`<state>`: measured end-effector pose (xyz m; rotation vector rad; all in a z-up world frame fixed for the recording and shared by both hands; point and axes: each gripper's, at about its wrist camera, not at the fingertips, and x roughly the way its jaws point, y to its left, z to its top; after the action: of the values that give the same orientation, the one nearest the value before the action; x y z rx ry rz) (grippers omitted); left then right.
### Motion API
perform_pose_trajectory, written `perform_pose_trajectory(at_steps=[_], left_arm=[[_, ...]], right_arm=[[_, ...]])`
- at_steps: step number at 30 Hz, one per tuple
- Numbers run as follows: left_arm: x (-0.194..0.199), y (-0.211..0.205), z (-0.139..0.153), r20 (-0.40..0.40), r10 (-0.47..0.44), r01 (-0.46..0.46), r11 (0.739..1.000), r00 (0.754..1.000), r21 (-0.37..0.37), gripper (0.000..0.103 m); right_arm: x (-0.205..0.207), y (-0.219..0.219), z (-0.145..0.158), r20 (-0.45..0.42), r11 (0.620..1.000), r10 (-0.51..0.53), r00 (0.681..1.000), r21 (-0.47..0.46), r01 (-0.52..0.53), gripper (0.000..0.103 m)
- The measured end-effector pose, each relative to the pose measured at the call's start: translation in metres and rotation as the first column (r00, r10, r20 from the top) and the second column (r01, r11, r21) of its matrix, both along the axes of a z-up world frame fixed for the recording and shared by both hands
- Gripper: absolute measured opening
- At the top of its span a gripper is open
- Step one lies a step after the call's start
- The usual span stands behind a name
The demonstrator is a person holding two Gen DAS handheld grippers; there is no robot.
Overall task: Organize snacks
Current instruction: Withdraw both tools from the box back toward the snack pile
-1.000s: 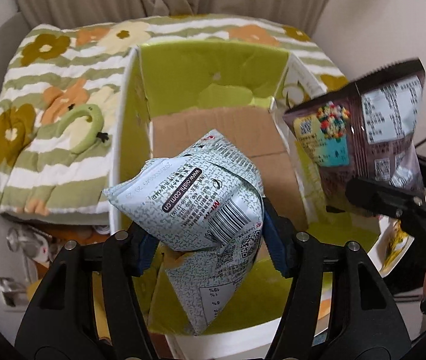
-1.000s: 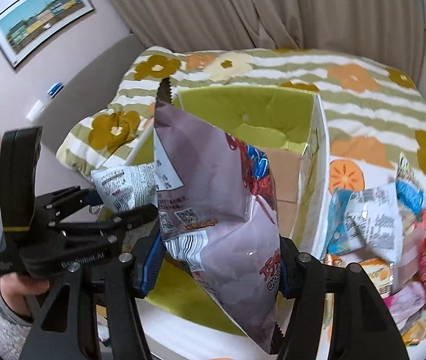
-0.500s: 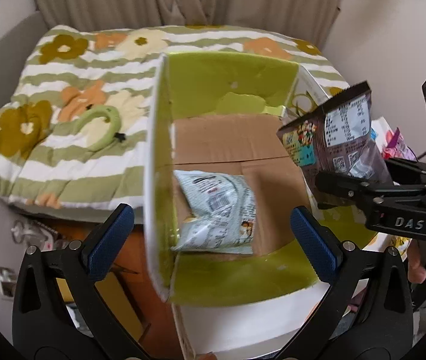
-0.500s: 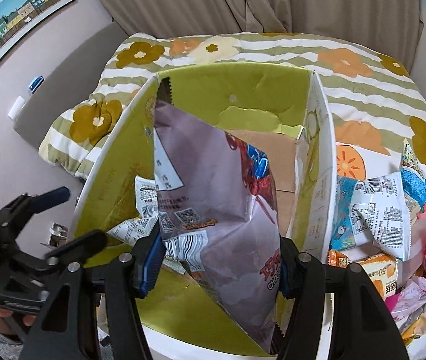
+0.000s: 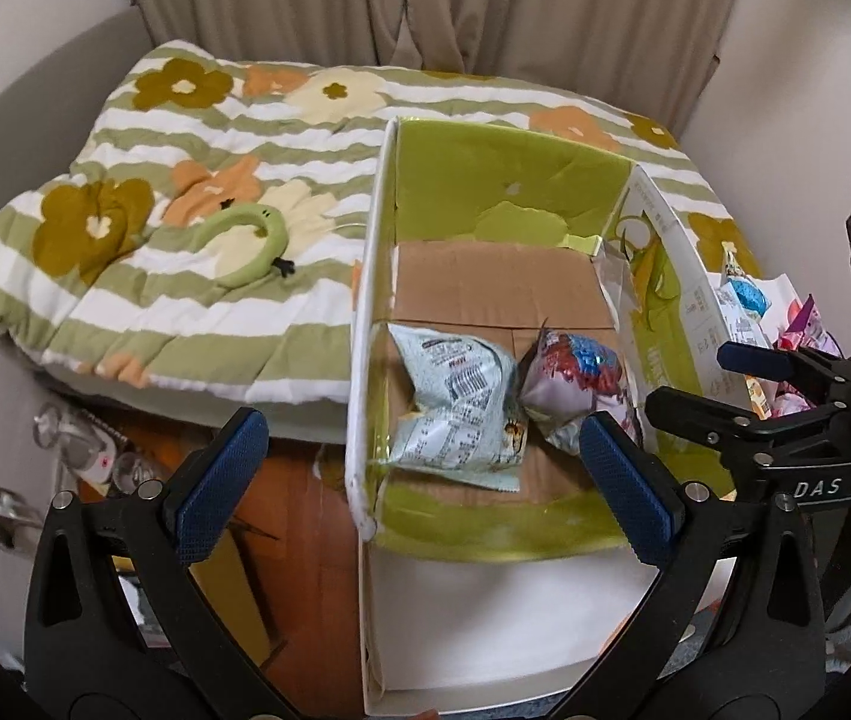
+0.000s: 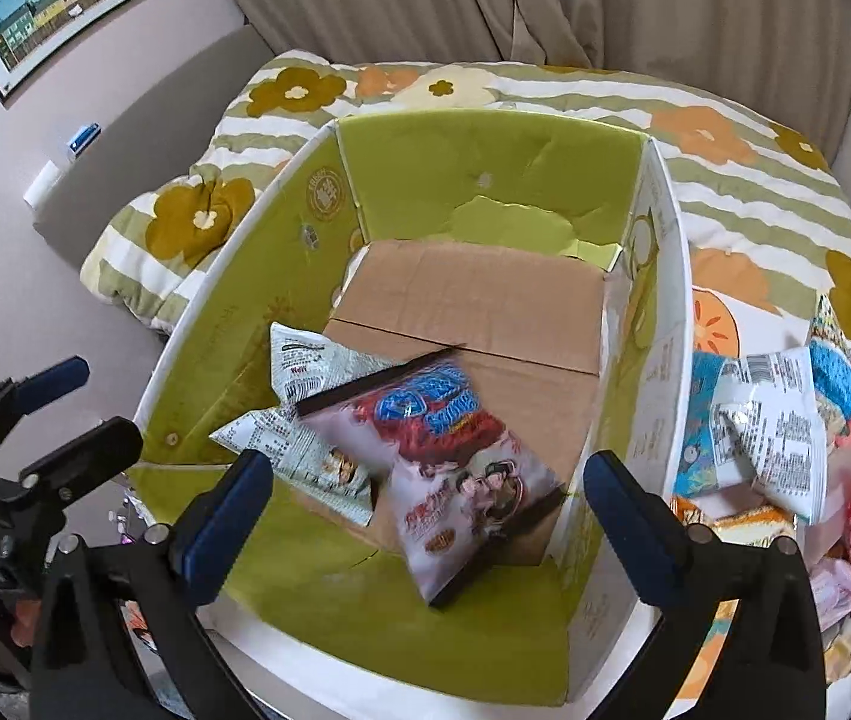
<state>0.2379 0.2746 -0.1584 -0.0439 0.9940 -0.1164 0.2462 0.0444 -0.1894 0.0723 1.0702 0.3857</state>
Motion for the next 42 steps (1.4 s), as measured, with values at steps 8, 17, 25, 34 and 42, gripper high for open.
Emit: perform_pose_trajectory(at_steps=[8,17,25,34,42], left_arm=[[-0.012,0.0,0.01,0.039,-0.001,0.0,1.0,0.999,0.006,0.103],[-0.037,-0.006,0.033,0.103,-0.046,0.047,0.999,0.994,-0.008,0.103],[-0.057,-0.045,0.053,0.145,-0.141,0.148,0.988,0.979,-0.042,0.103],[-0.101,-0.11,0.095,0.294,-0.131,0.14,0.99,0.947,-0.011,0.103],[-0.143,-0.202,0.106,0.319,-0.14,0.145,0.989,0.938,0.007,0.103]], right_arm=[[-0.018,-0.004,0.014,0.044,1.0,-0.01,0.999,0.005,0.01,0.103],[-0.048,-0.012,0.052,0.136,0.999,-0.053,0.989,0.003,0.053,0.103],[-0.085,-0.04,0.091,0.227,0.991,-0.131,0.965,-0.004,0.136,0.103],[-0.141,-0.105,0.127,0.345,0.974,-0.218,0.913,0.022,0.224,0.103],[-0.188,-0.187,0.138,0.4,0.954,-0.279,0.873,0.01,0.3,0.103]])
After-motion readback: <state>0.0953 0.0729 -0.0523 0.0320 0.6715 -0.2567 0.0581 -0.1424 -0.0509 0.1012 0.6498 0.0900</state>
